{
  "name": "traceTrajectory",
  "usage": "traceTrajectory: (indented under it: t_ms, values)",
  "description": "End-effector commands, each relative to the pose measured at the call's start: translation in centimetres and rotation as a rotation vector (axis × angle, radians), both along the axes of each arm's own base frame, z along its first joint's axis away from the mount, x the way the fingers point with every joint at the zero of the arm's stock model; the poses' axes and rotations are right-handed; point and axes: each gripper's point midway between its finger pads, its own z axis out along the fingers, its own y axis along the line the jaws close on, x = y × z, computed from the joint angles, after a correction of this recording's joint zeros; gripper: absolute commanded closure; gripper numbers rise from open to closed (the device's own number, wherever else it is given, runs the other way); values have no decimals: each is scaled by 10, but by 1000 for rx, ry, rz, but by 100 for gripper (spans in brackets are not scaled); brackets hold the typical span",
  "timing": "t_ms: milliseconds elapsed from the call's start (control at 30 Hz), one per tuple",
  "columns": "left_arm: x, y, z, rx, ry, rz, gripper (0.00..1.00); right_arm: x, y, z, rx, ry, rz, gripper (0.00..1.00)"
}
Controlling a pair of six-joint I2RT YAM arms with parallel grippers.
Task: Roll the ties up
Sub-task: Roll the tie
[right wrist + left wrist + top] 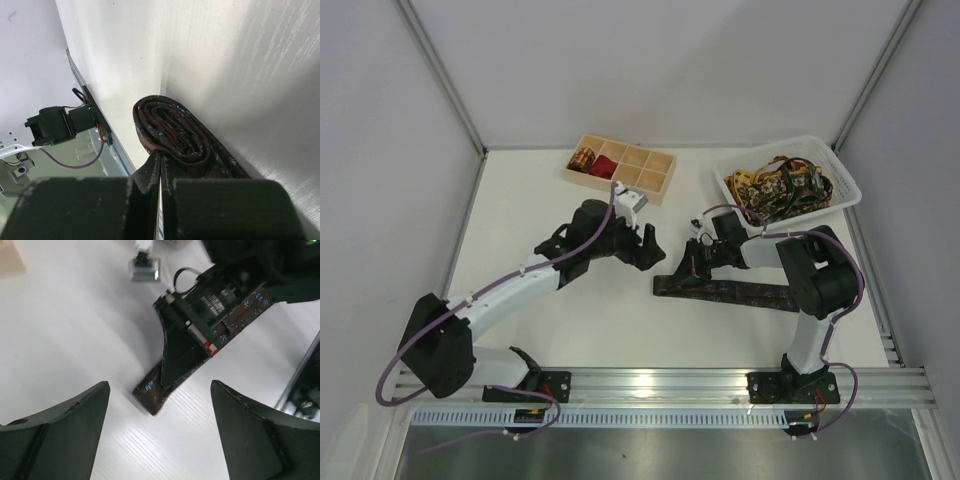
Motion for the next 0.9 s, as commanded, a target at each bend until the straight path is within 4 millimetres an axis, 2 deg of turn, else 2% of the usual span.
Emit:
traceTrajectory:
  t_ms: [0,33,67,100,133,233,333,367,467,533,700,867]
  values:
    - [-20,22,-44,-129,468,331,13,6,-8,-16,-76,-35,-24,100]
    - [-34,25,-66,-133,565,358,14,7,-8,-15,-75,-36,-24,100]
    - [-34,17,-63,-221,623,385,19,7,-8,-15,-76,-37,-24,100]
    - [-42,14,-69,-238,674,389,21,7,-8,-16,-77,-38,-25,100]
    - [-49,18,-84,-232,720,419,21,6,-8,-16,-79,-38,-25,100]
    - [-44,18,-89,-303,725,458,22,5,-9,-19,-80,-32,-24,100]
    - [-33,13,-90,-286,682,439,21,4,-9,-19,-79,-34,-25,100]
    - [-33,11,-99,-265,698,437,22,4,-8,-19,-79,-31,-25,100]
    - [-29,2,-101,-277,709,405,24,5,-8,-18,-74,-34,-25,100]
    - [-26,0,-111,-267,724,408,25,6,-7,-18,-74,-35,-25,100]
    - [-27,-6,-128,-247,768,401,35,7,-7,-17,-77,-39,-21,100]
    - [-24,-11,-137,-240,753,371,35,6,-7,-20,-81,-31,-21,100]
